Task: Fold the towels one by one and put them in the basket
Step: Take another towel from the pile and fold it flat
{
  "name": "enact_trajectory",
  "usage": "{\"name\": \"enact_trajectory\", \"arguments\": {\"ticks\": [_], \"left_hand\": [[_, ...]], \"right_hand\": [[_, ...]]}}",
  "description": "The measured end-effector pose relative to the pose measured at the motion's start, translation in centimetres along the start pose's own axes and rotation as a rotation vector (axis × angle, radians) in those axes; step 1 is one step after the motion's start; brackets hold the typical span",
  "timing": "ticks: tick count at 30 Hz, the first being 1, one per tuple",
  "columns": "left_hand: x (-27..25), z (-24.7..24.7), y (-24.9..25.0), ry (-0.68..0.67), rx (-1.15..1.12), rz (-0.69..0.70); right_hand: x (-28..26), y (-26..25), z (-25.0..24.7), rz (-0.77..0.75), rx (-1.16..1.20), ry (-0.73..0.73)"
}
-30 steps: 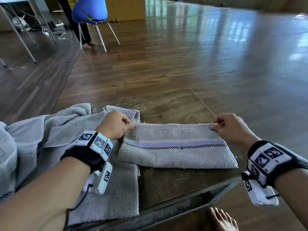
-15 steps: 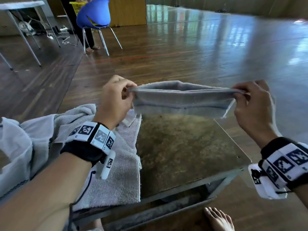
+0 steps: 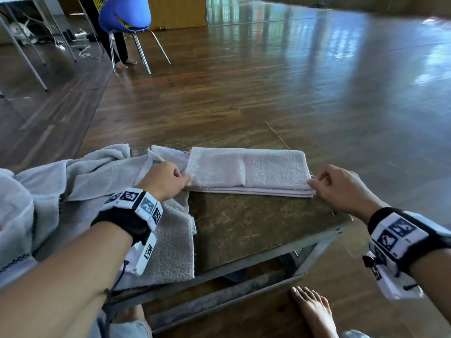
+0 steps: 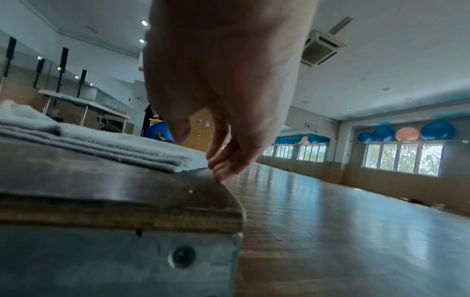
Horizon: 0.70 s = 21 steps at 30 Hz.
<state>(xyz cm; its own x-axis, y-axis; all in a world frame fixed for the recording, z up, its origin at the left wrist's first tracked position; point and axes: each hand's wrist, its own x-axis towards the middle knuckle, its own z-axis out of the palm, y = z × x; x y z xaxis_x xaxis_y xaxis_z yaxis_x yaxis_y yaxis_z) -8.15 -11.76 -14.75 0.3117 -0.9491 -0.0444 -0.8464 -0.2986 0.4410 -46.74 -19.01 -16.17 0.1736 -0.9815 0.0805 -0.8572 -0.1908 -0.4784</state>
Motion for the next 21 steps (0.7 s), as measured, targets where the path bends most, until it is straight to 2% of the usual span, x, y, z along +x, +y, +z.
{"name": "enact_trajectory", "arguments": {"ticks": [6, 11, 15, 18, 20, 21], "left_hand": [[0.4, 0.5, 1.3, 0.003, 0.061, -0.055], [0.7, -0.5, 1.7, 0.039, 0.032, -0.095], [0.4, -0.7, 1.7, 0.051, 0.064, -0.085], [-0.4, 0.0, 2.2, 0.108, 0.129, 0.032], [-0.7, 0.5, 2.9, 0.106, 0.13, 0.221], [-0.8, 0.7, 3.4, 0.066, 0.12, 0.314]], "right_hand": [[0.5, -1.1, 0.2, 0.146, 0.028, -0.099], [1.1, -2.0, -1.1, 0.154, 0.017, -0.039], [0.6, -2.6, -2.0, 0.206, -0.033, -0.125], [-0.4, -3.1, -1.7, 0.183, -0.183, -0.053], [-0.8, -3.5, -1.2, 0.018, -0.174, 0.007], [-0.9, -3.7, -0.9, -0.083, -0.137, -0.015]]}}
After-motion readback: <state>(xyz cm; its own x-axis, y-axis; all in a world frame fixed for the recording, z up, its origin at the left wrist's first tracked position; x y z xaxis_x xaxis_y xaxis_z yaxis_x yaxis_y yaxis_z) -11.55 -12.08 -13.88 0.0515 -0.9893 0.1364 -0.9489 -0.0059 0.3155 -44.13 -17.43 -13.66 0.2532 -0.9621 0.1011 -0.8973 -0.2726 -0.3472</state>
